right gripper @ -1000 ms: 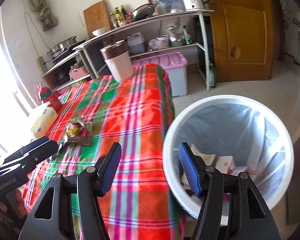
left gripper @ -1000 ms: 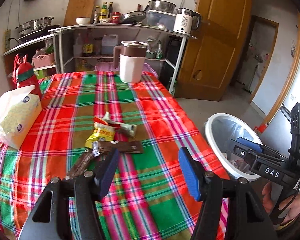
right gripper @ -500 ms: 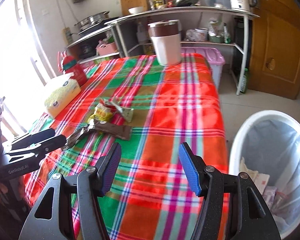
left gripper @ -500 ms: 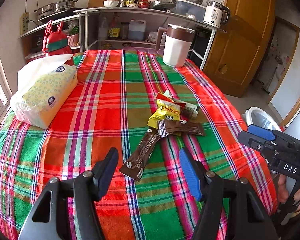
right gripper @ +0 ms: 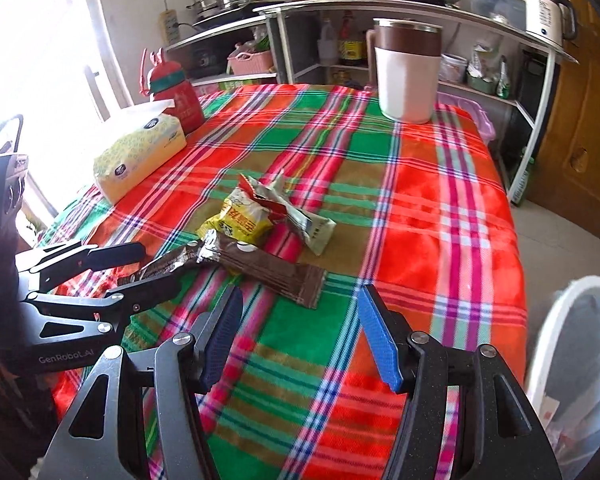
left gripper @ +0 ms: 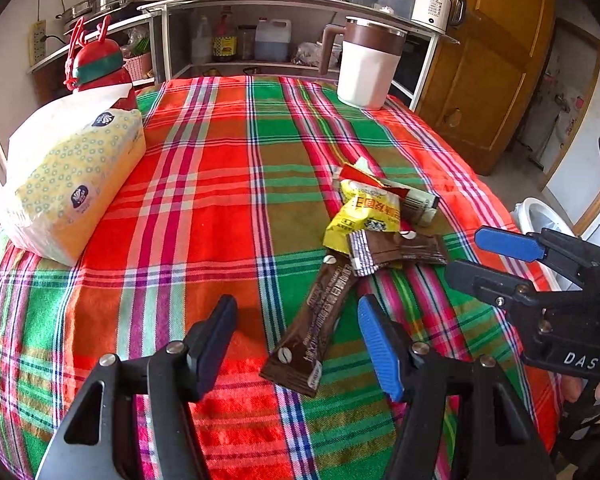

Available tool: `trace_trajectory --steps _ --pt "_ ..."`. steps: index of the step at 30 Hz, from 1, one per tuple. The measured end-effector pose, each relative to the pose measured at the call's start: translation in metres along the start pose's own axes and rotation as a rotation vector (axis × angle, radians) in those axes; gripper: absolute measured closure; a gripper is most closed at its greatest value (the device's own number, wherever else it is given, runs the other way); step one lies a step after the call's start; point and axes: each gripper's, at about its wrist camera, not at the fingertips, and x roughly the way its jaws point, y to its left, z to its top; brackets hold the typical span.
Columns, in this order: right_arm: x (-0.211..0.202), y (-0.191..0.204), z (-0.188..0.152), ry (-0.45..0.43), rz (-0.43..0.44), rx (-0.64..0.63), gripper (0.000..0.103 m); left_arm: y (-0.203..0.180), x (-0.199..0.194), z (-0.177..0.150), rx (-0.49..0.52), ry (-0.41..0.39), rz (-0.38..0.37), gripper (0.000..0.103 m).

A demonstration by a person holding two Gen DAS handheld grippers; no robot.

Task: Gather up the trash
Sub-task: 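Grasp a brown chocolate bar with the left tool while the right tool grasps another brown bar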

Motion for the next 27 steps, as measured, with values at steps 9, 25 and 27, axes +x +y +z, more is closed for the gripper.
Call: trace_trajectory --steps 9,25,27 --pt "0.018 0.017 0.010 0.019 0.004 -0.117 0.042 0.012 -0.001 0.002 -0.035 -0.012 -0.005 0.047" --pt "0.033 0.015 0.014 0.050 0.042 -0.106 0.049 0.012 -0.002 0.001 -0.036 -0.012 0.002 0.052" --pt "0.031 0.013 0.013 0.047 0.044 -0.089 0.058 0.009 -0.002 0.000 -0.024 -0.012 0.018 0.053"
